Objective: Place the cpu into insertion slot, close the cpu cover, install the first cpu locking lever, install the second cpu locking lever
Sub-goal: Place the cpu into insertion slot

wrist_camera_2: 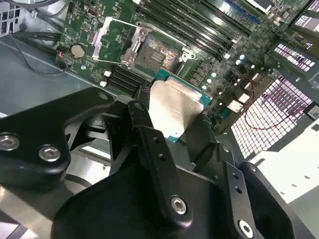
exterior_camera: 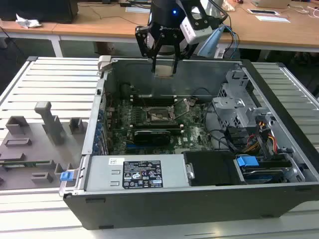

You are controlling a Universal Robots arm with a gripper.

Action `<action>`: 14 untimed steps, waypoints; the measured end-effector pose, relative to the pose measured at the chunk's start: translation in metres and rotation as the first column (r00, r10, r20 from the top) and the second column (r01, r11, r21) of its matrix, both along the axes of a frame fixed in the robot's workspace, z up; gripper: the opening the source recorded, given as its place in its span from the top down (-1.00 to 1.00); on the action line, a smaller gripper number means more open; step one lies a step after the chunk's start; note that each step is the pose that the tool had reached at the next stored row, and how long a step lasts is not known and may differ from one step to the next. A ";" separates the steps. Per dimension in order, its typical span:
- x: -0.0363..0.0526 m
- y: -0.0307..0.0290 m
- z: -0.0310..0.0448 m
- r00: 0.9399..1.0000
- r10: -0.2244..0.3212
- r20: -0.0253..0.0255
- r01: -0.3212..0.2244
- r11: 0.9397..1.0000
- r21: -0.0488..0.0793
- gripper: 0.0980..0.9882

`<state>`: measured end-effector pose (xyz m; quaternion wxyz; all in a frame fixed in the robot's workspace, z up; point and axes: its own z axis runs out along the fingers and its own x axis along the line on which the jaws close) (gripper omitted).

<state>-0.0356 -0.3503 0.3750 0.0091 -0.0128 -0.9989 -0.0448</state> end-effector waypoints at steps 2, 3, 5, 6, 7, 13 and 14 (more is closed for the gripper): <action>0.0000 0.0000 0.0000 1.000 0.000 0.000 0.000 1.000 0.000 0.04; 0.0000 0.0000 0.0000 1.000 -0.001 0.000 0.001 1.000 0.000 0.04; 0.0000 0.0000 0.0000 1.000 -0.003 0.000 0.003 1.000 0.000 0.04; 0.0000 0.0000 0.0000 1.000 -0.005 0.000 0.005 1.000 0.000 0.04; 0.0000 0.0000 0.0000 1.000 -0.006 0.000 0.006 1.000 0.000 0.04; 0.0000 0.0000 0.0000 0.997 -0.077 0.000 0.077 0.997 0.000 0.04; 0.0000 0.0000 0.0000 0.996 -0.085 0.000 0.085 0.996 0.000 0.04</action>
